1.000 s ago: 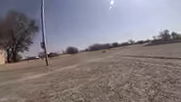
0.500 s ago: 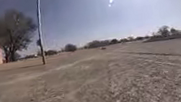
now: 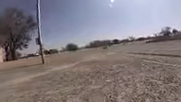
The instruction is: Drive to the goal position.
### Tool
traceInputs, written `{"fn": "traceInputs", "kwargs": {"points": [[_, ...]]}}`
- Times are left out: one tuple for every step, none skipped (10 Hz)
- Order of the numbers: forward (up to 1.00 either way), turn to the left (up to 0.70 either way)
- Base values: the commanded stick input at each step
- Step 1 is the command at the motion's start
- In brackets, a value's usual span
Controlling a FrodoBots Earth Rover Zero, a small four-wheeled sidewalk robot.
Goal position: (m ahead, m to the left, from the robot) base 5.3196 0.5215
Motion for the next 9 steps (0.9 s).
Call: {"fn": "traceInputs", "kwargs": {"points": [[0.7, 0.0], [0.7, 0.0], [0.7, 0.0], [0.7, 0.0], [0.7, 0.0], [0.7, 0.0], [0.7, 0.0], [0.7, 0.0], [0.7, 0.0]]}}
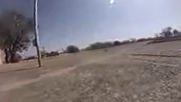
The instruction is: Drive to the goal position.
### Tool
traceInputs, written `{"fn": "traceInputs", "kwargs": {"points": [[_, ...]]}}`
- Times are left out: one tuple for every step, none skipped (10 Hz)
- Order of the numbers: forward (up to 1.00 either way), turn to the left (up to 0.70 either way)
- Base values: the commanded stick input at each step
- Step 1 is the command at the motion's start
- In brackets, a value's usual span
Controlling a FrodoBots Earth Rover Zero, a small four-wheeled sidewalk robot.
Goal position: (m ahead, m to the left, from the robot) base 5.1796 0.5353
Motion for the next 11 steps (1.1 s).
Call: {"fn": "traceInputs", "kwargs": {"points": [[0.7, 0.0], [0.7, 0.0], [0.7, 0.0], [0.7, 0.0], [0.7, 0.0], [0.7, 0.0], [0.7, 0.0], [0.7, 0.0], [0.7, 0.0], [0.7, 0.0], [0.7, 0.0]]}}
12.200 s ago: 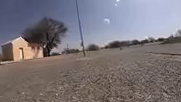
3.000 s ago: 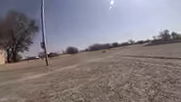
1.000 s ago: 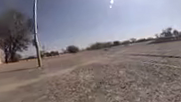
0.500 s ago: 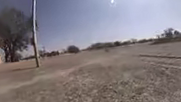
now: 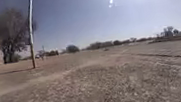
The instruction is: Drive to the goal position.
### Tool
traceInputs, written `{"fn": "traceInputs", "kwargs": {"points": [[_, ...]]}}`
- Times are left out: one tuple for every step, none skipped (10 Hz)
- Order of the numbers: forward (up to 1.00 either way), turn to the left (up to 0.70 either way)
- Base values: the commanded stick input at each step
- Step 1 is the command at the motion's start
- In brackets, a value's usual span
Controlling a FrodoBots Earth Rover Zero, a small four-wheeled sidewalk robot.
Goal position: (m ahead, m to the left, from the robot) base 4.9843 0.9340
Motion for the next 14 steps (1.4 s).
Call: {"fn": "traceInputs", "kwargs": {"points": [[0.7, 0.0], [0.7, 0.0], [0.7, 0.0], [0.7, 0.0], [0.7, 0.0], [0.7, 0.0], [0.7, 0.0], [0.7, 0.0], [0.7, 0.0], [0.7, 0.0], [0.7, 0.0], [0.7, 0.0], [0.7, 0.0], [0.7, 0.0]]}}
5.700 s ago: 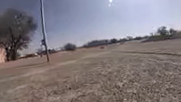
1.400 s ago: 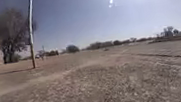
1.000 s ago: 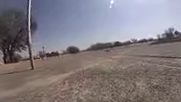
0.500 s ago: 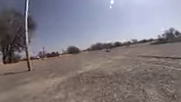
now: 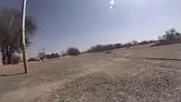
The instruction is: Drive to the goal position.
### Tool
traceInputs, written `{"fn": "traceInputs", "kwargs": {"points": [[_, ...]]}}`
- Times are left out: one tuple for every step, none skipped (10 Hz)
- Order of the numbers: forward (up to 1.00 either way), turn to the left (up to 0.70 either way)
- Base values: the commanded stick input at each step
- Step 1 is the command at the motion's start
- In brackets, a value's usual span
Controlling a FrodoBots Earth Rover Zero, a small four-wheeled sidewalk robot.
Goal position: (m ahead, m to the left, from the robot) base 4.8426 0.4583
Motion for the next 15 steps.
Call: {"fn": "traceInputs", "kwargs": {"points": [[0.7, 0.0], [0.7, 0.0], [0.7, 0.0], [0.7, 0.0], [0.7, 0.0], [0.7, 0.0], [0.7, 0.0], [0.7, 0.0], [0.7, 0.0], [0.7, 0.16], [0.7, 0.34], [0.7, 0.15], [0.7, 0.0], [0.7, 0.0], [0.7, 0.0]]}}
